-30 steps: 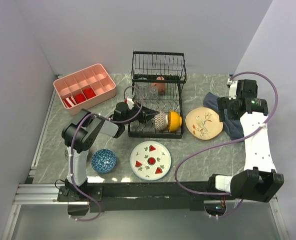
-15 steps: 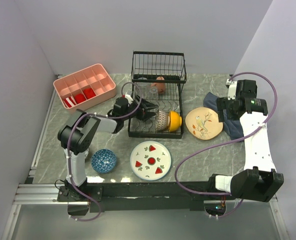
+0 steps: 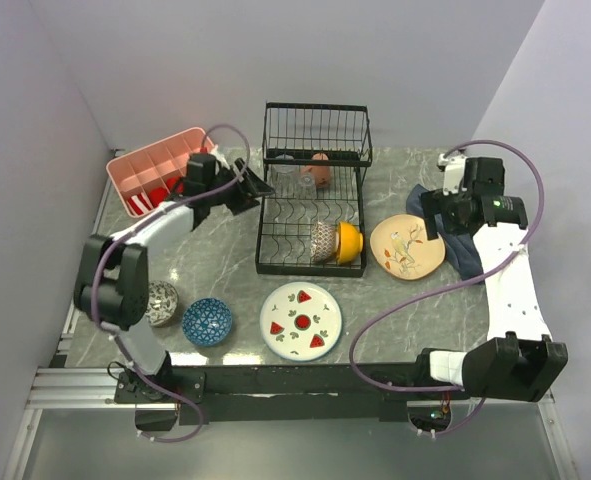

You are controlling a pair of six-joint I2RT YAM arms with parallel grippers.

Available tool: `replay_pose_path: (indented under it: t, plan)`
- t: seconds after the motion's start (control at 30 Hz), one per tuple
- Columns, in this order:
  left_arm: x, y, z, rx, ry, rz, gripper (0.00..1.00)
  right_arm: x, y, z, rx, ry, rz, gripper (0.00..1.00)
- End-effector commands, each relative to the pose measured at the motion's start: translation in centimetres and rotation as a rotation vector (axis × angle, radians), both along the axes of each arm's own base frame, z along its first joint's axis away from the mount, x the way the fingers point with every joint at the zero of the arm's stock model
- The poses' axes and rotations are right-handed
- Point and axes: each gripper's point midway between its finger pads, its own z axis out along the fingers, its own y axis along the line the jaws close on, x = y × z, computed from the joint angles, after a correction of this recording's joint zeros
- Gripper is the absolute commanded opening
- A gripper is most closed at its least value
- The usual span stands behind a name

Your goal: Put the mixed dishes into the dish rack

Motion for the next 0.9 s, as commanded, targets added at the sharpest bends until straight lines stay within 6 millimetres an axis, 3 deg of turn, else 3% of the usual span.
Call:
replay_pose_path:
  t: [0.0, 0.1, 0.13, 0.2, 0.27, 0.37, 0.53, 0.73, 0.87]
  plan:
    - [-4.4, 1.6, 4.4, 0.330, -0.318, -0.304, 0.72, 2.6, 2.7, 0.8, 0.016, -0.105, 0.121, 1.00]
    - [-8.7, 2.4, 2.8, 0.523, -0.442, -0.523, 0.72, 3.2, 4.0, 0.6, 0.029, -0.128, 0.166, 1.00]
    - [-11.2, 2.2, 1.3, 0.532, -0.446, -0.630, 0.71, 3.2, 4.2, 0.6, 0.034, -0.131, 0.172, 1.00]
    - [-14.1, 2.4, 1.5, 0.594, -0.564, -0.778, 0.71, 3.5, 4.7, 0.6, 0.047, -0.139, 0.192, 1.00]
    - [-17.8, 2.5, -0.1, 0.666, -0.545, -0.907, 0.70, 3.6, 4.9, 0.6, 0.045, -0.140, 0.208, 1.00]
    - [-21.7, 3.7, -2.4, 0.791, -0.536, -1.093, 0.70, 3.7, 5.2, 0.5, 0.048, -0.144, 0.221, 1.00]
    - [-25.5, 5.3, -4.4, 0.868, -0.486, -1.212, 0.70, 2.9, 5.3, 0.1, 0.057, -0.152, 0.218, 1.00]
    - [-28.4, 9.1, -7.9, 1.004, -0.319, -1.310, 0.68, 2.1, 4.8, 0.0, 0.028, -0.162, 0.205, 1.00]
    - [-30.4, 9.2, -7.7, 0.962, -0.266, -1.324, 0.66, 1.7, 4.6, 0.6, 0.018, -0.172, 0.204, 1.00]
